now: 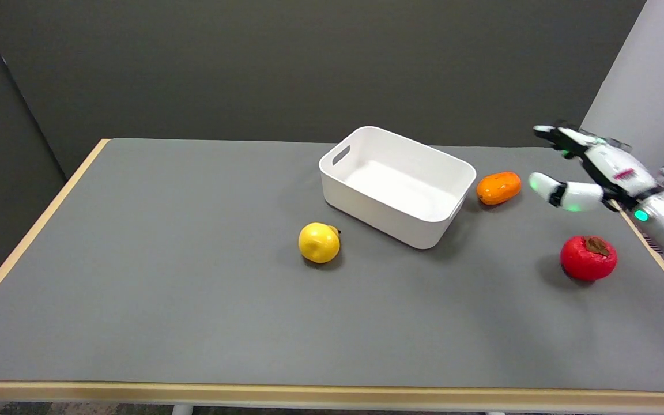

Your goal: Pick up tomato.

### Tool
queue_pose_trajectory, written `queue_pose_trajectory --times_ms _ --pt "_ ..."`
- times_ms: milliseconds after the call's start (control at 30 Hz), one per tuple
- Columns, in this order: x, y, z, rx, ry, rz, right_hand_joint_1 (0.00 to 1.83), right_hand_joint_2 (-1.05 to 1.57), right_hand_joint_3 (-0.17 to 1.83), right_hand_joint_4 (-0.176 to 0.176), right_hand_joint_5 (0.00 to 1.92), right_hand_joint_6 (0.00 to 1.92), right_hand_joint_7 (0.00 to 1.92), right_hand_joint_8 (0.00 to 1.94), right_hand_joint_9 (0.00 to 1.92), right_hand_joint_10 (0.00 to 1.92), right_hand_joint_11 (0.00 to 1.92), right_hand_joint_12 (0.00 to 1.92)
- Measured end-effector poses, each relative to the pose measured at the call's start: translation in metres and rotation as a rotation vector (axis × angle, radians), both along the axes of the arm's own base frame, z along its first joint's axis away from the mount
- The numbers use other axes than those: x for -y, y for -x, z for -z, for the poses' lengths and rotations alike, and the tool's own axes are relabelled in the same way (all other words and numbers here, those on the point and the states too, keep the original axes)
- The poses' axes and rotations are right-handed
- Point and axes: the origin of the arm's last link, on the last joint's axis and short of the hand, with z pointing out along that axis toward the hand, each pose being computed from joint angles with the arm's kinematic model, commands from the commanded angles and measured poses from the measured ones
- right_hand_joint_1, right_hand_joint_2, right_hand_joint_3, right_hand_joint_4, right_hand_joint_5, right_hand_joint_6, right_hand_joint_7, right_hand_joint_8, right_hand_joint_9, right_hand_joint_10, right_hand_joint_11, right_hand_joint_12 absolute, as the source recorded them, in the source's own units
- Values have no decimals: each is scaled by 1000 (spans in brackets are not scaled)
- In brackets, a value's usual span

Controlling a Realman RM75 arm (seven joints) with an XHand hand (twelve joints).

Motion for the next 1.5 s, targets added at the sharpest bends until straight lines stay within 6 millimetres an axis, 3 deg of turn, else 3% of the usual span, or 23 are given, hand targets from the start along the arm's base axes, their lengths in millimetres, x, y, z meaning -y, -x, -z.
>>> queue_pose_trajectory --times_ms 367,700,1000,1267,1500 --pt "-82 19 -14 -11 187 45 256 555 948 108 167 413 247 303 236 646 144 1230" --pt "-120 32 0 -5 205 96 256 551 947 109 172 419 248 303 238 648 144 1231" --pt "-123 40 8 6 182 116 256 552 948 109 176 423 250 305 242 652 144 1232" --pt "-105 49 2 -13 161 150 256 551 946 111 176 423 244 300 240 651 136 1226" --pt "-86 52 -14 -53 183 163 254 551 945 112 174 422 234 293 231 642 123 1211"
